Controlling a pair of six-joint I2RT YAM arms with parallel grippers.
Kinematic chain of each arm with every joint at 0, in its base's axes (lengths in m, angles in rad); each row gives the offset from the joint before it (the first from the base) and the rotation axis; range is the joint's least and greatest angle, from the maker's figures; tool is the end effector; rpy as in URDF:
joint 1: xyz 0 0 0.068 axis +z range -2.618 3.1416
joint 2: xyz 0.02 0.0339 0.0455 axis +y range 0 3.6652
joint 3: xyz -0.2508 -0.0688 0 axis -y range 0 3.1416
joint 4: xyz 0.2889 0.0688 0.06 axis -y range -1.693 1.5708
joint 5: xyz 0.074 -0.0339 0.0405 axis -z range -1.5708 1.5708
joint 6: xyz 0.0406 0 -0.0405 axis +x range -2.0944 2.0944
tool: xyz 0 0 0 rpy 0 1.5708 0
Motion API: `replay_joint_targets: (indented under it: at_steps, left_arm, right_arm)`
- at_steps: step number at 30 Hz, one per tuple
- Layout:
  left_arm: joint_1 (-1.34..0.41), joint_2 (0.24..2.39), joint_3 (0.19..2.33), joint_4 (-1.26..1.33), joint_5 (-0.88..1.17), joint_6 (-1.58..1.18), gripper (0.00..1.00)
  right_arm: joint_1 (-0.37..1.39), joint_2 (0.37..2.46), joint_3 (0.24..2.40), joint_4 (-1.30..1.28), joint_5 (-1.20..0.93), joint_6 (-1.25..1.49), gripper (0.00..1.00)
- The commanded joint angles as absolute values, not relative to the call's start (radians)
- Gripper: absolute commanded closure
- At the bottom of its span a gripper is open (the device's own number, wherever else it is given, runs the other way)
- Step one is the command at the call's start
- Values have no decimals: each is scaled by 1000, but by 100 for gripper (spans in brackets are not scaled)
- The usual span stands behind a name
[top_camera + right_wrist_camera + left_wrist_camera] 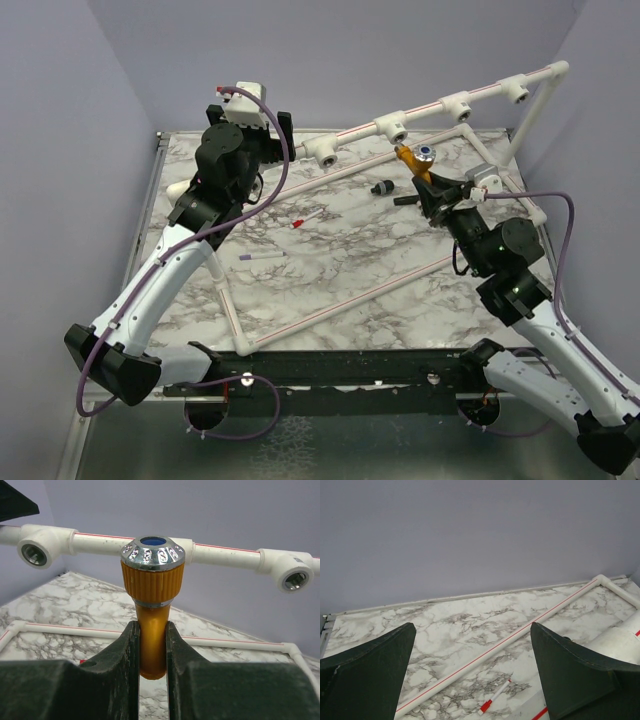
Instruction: Install the water faucets
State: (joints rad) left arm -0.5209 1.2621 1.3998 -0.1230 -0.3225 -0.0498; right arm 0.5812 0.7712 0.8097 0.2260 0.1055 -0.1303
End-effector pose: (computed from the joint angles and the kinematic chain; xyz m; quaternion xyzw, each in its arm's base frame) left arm 0.2963 -0.1552 0.4532 0.0505 0.7003 -0.0898 0.7063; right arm 0.2004 0.1265 0.3893 -0.1721 0.5834 0.1461 0.7802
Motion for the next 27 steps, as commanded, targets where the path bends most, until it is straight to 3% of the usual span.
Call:
replay_joint_targets:
  at_steps: [1,27]
  left_arm:
    - [-520,1266,1361,-179,-319,-45,2]
    - [-521,1263,1354,-178,-315,-34,2]
  right_arm:
    - [577,786,828,285,128,-233,99]
    - [542,837,768,422,50,-372,99]
